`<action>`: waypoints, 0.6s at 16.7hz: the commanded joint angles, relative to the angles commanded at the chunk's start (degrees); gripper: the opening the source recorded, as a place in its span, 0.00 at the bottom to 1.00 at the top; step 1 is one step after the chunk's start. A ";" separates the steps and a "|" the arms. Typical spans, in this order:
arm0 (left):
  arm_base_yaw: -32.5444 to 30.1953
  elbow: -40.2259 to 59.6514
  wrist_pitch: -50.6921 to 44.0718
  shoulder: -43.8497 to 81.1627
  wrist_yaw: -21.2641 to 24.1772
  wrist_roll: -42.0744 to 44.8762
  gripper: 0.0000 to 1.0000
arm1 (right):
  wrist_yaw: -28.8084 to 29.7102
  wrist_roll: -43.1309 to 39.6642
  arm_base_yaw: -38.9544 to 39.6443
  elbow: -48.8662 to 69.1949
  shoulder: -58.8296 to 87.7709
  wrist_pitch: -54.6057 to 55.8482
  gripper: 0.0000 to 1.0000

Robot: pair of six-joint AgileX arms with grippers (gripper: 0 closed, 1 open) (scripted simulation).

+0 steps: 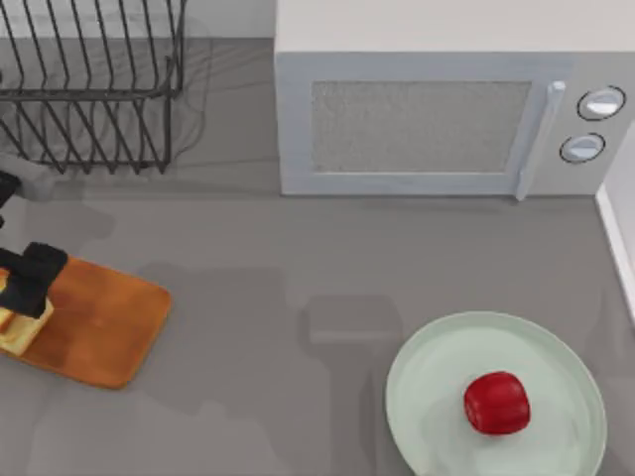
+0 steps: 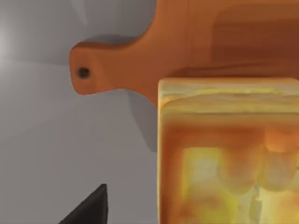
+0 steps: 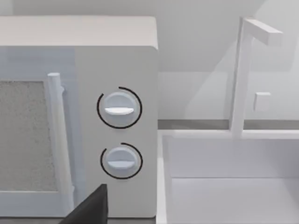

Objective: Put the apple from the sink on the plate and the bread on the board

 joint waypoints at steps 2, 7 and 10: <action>0.01 -2.65 5.13 1.85 0.01 0.09 1.00 | 0.00 0.00 0.00 0.00 0.00 0.00 1.00; 0.09 -6.61 11.50 4.69 0.02 0.20 1.00 | 0.00 0.00 0.00 0.00 0.00 0.00 1.00; 0.09 -6.61 11.50 4.69 0.02 0.20 1.00 | 0.00 0.00 0.00 0.00 0.00 0.00 1.00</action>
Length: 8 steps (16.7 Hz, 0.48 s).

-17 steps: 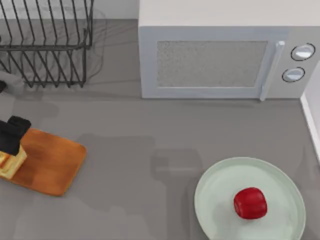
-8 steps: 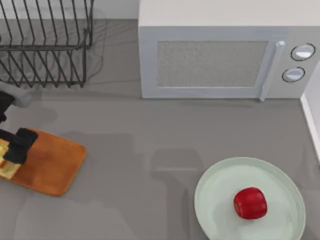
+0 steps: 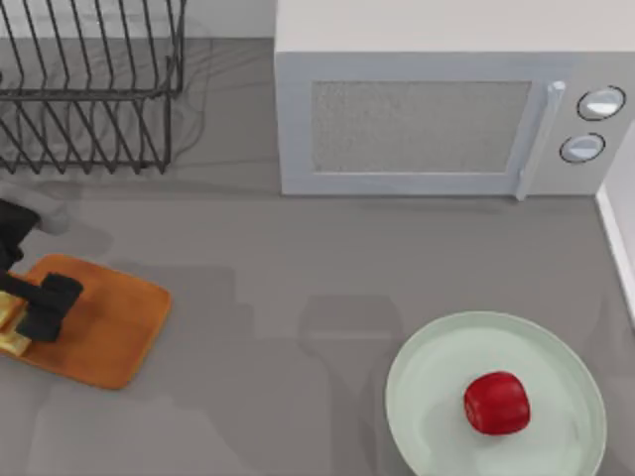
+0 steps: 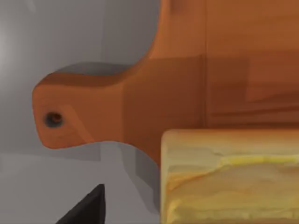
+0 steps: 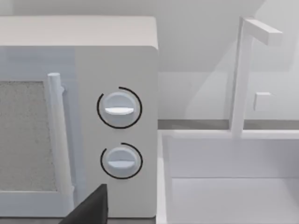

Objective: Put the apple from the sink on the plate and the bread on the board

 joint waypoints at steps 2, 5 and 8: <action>0.00 0.00 0.00 0.00 0.00 0.00 0.85 | 0.00 0.00 0.00 0.00 0.00 0.00 1.00; 0.00 0.00 0.00 0.00 0.00 0.00 0.62 | 0.00 0.00 0.00 0.00 0.00 0.00 1.00; 0.00 0.00 0.00 0.00 0.00 0.00 0.40 | 0.00 0.00 0.00 0.00 0.00 0.00 1.00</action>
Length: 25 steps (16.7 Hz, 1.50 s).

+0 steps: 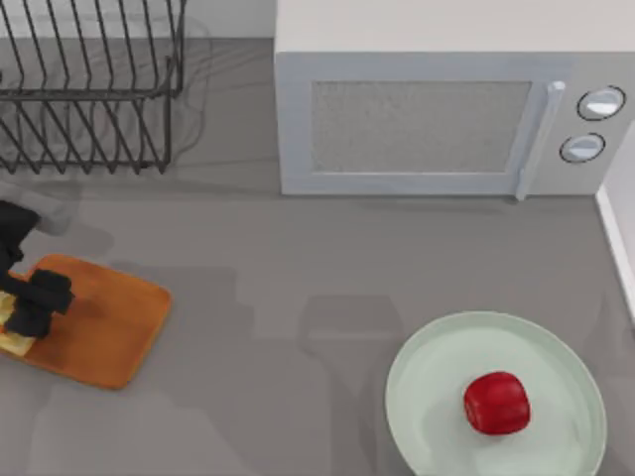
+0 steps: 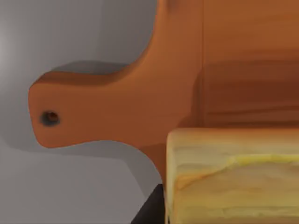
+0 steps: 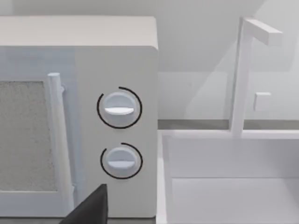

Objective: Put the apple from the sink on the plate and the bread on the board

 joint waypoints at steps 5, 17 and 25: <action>0.00 0.00 0.00 0.00 0.00 0.00 0.02 | 0.00 0.00 0.00 0.00 0.00 0.00 1.00; -0.04 2.30 -2.87 -1.41 0.57 -0.27 0.00 | 0.00 0.00 0.00 0.00 0.00 0.00 1.00; -0.29 15.21 -22.52 -7.40 0.55 -0.50 0.00 | 0.00 0.00 0.00 0.00 0.00 0.00 1.00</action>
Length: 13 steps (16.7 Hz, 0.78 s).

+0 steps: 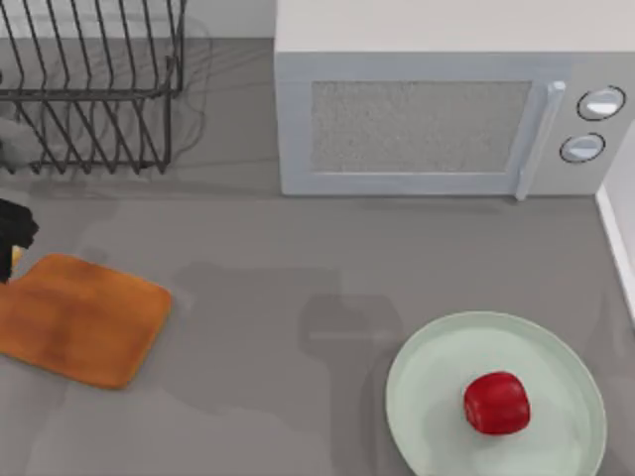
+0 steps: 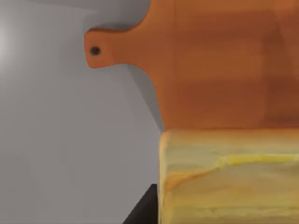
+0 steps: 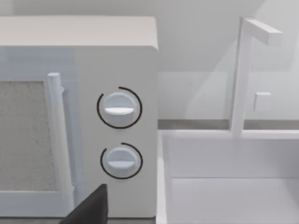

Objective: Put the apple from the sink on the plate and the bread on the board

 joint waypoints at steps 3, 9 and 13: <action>-0.02 0.63 -0.71 -0.48 0.00 -0.04 0.00 | 0.00 0.00 0.00 0.00 0.00 0.00 1.00; -0.01 1.04 -0.74 0.71 -0.10 -3.46 0.00 | 0.00 0.00 0.00 0.00 0.00 0.00 1.00; -0.78 2.32 -0.84 3.23 -0.33 -16.59 0.00 | 0.00 0.00 0.00 0.00 0.00 0.00 1.00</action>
